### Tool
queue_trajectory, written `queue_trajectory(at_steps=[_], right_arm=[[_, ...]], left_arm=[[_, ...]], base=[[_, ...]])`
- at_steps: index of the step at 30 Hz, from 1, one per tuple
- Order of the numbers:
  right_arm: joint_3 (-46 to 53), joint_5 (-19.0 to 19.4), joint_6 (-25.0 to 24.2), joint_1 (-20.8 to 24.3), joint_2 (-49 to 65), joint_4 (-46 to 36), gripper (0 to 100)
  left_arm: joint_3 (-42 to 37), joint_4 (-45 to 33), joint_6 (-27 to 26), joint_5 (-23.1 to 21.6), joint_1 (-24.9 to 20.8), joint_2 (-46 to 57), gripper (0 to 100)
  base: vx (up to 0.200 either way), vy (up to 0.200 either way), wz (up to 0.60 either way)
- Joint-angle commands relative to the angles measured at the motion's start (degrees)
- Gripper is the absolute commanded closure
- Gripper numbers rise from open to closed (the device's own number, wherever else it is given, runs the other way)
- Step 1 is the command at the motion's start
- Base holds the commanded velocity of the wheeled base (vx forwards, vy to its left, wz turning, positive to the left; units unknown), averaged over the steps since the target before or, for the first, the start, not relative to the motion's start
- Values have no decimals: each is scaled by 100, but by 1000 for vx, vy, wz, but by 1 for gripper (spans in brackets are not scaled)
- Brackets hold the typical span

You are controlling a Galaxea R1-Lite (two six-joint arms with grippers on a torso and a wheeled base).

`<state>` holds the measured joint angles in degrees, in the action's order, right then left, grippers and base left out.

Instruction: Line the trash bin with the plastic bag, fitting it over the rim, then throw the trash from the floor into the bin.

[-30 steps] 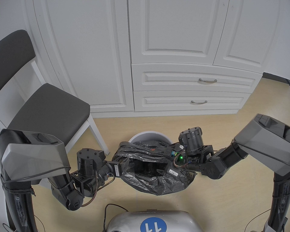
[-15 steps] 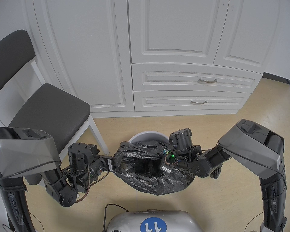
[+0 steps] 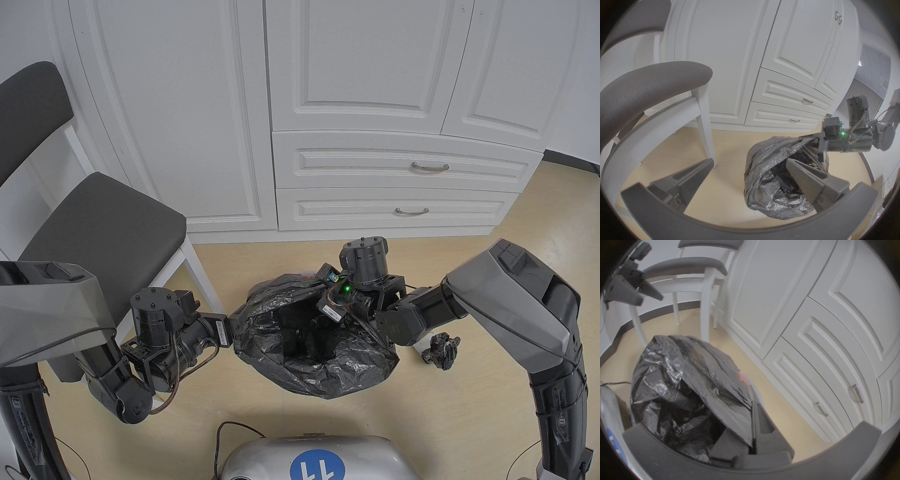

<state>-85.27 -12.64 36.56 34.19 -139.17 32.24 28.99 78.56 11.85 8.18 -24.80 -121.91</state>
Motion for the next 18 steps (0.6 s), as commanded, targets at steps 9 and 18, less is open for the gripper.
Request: queue_trajectory(at_steps=[9,18], right_arm=[[-1299,-872,-307,-317,-910,19,100],[-2932,-995,-1028,-168,-1684,-8,100]], left_arm=[[10,11,2,-1,54,9,0],[19,11,2,-1,98,0,0]], base=[[0,0,0],[0,0,0]])
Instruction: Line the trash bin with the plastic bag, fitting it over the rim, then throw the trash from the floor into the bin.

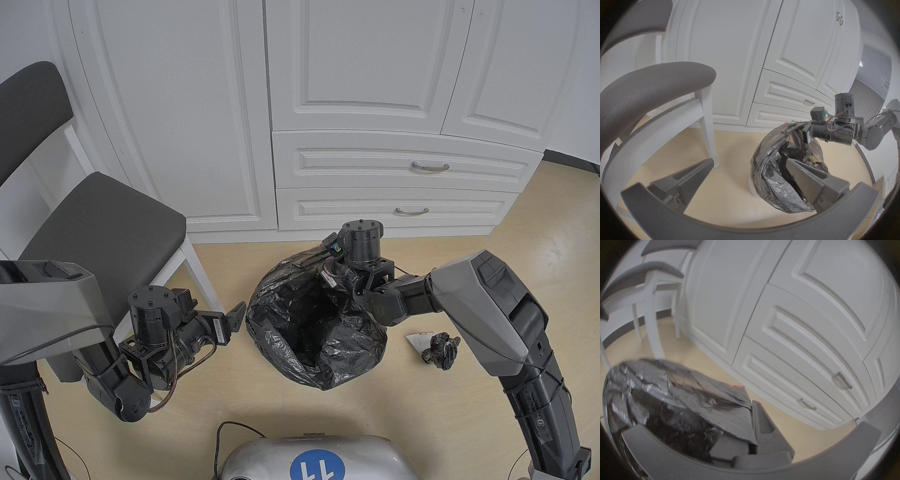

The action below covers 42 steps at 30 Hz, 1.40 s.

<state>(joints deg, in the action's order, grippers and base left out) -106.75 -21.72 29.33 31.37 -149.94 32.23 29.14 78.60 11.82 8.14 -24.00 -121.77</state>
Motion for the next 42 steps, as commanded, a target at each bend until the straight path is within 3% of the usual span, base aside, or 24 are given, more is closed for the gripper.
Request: queue_trajectory(at_steps=[1,7,8,13,17,18,19,20,21,26,29,32,35,38,42], right_arm=[[-784,-104,-340,115,-668,-6,100],[-784,-113,-455,124,-747,55,100],[-784,-130,-665,142,-712,73,0],[-724,-148,-982,203,-158,64,0],[805,-148,-1026,203,1178,-182,0],[805,-148,-1026,203,1178,-182,0],[1570,-139,-1474,186,1916,-648,0],[1605,-139,-1527,186,1951,-683,0],[2071,-86,-2573,203,2470,-1184,0],[2537,335,-4032,63,2874,-2028,0],[3038,485,-4621,-60,2866,-1984,0],[3433,502,-4796,-113,2874,-1896,0],[4075,713,-4893,-227,2699,-1175,0],[4171,792,-4831,-271,2338,-578,0],[4031,819,-4823,-386,2118,-463,0]], left_arm=[[4,6,4,3,18,-13,0],[4,6,4,3,18,-31,0],[4,6,4,3,1,-57,0],[13,6,4,12,-25,-119,0],[22,129,4,3,-34,-215,0],[22,129,4,3,-34,-215,0],[57,305,13,3,-34,-356,0],[66,322,13,3,-34,-365,0],[66,577,13,-6,-52,-523,0],[66,797,22,-6,-131,-725,0],[48,806,30,3,-201,-708,0],[66,806,48,3,-236,-743,0],[198,806,233,-15,-245,-980,0],[549,709,505,-6,-219,-1129,0],[1209,313,523,-58,-175,-1253,0]], base=[[0,0,0],[0,0,0],[0,0,0],[0,0,0],[0,0,0],[0,0,0],[0,0,0],[0,0,0],[0,0,0],[0,0,0],[0,0,0],[0,0,0],[0,0,0],[0,0,0],[0,0,0]])
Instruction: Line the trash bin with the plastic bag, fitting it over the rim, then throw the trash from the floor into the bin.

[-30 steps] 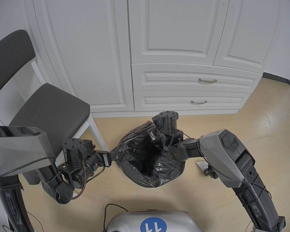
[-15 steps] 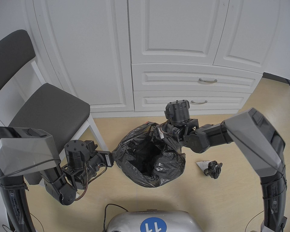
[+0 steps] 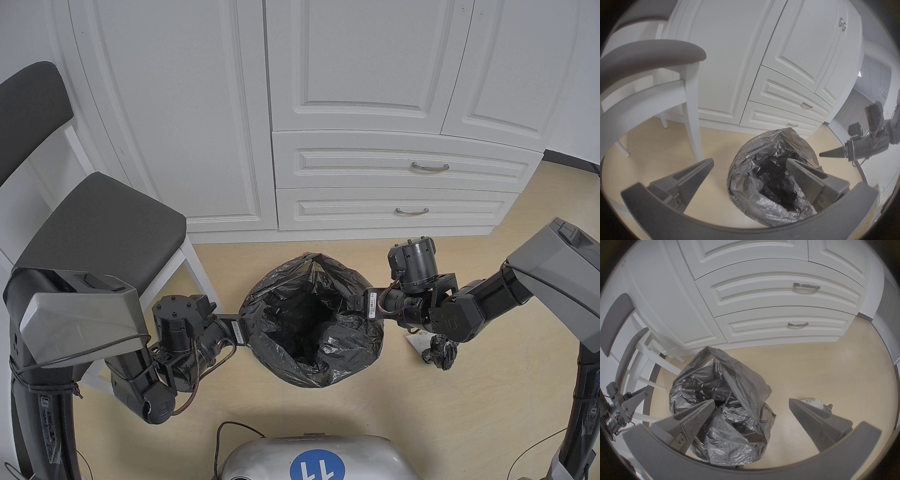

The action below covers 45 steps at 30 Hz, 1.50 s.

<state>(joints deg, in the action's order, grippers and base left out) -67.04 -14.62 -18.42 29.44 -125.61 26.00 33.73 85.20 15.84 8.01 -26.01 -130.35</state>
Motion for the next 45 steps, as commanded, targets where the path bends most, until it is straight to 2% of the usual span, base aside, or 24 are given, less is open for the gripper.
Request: queue_trajectory(at_steps=[1,2,6,11,21,29,38,45], right_arm=[[59,108,-48,-193,-315,160,0],[-73,108,-56,-290,-438,177,0],[-187,99,-109,-386,-535,186,0],[-152,82,-109,-255,-491,195,0],[-600,-24,-127,-413,-1176,423,0],[-943,-24,-144,-738,-1334,617,0],[-952,-15,-250,-782,-1185,617,0],[-1163,-15,-241,-905,-1493,625,0]], left_arm=[[749,-346,122,-45,26,-394,0],[1144,-847,113,-168,26,-394,0],[2129,-1875,104,-361,79,-385,0],[2287,-2447,-160,-616,158,-201,0],[2507,-2464,-256,-581,483,-658,0],[2516,-2438,-265,-572,492,-711,0],[2516,-2438,-265,-572,466,-860,0],[2533,-2438,-292,-572,475,-922,0]], base=[[0,0,0],[0,0,0],[0,0,0],[0,0,0],[0,0,0],[0,0,0],[0,0,0],[0,0,0]])
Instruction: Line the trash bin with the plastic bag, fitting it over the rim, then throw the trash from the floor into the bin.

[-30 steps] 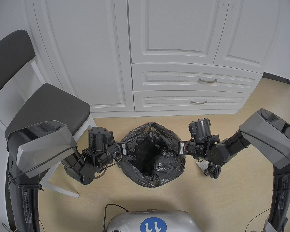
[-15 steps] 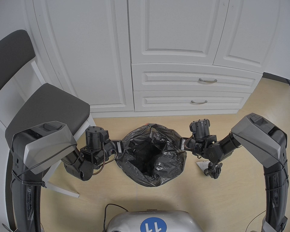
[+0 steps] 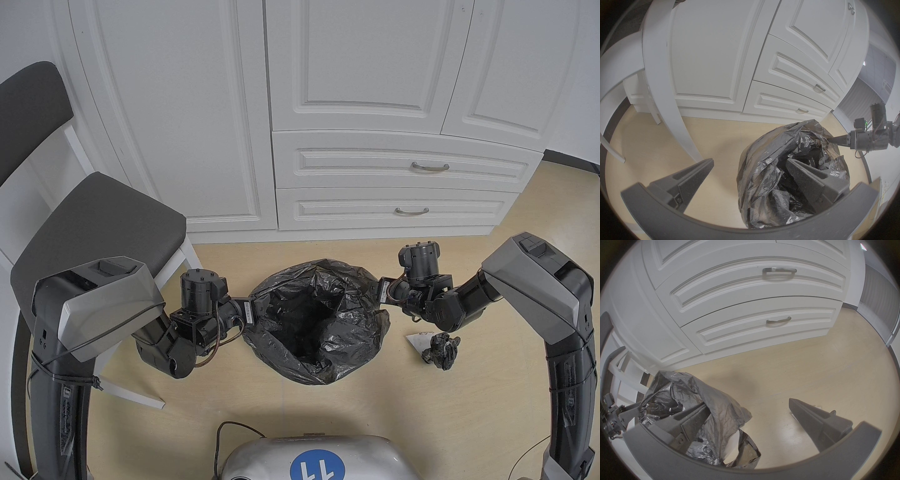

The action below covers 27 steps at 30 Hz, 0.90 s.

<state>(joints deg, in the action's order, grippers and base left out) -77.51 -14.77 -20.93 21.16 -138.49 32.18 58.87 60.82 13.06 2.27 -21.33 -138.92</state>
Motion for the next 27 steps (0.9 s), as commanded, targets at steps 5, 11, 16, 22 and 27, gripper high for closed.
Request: queue_trajectory(at_steps=[5,11,16,22,27], right_arm=[[-159,10,1,-104,-267,7,0],[25,10,1,-24,-109,165,0],[113,1,10,28,-56,394,0],[34,1,1,19,-170,464,0],[-151,-8,-7,-16,-443,728,0]], left_arm=[[134,0,-225,11,138,-196,0],[309,-44,-277,11,332,-293,0],[485,-17,-471,116,455,-451,0],[687,9,-479,309,463,-583,0],[898,44,-471,476,463,-750,0]], base=[[0,0,0],[0,0,0],[0,0,0],[0,0,0],[0,0,0]])
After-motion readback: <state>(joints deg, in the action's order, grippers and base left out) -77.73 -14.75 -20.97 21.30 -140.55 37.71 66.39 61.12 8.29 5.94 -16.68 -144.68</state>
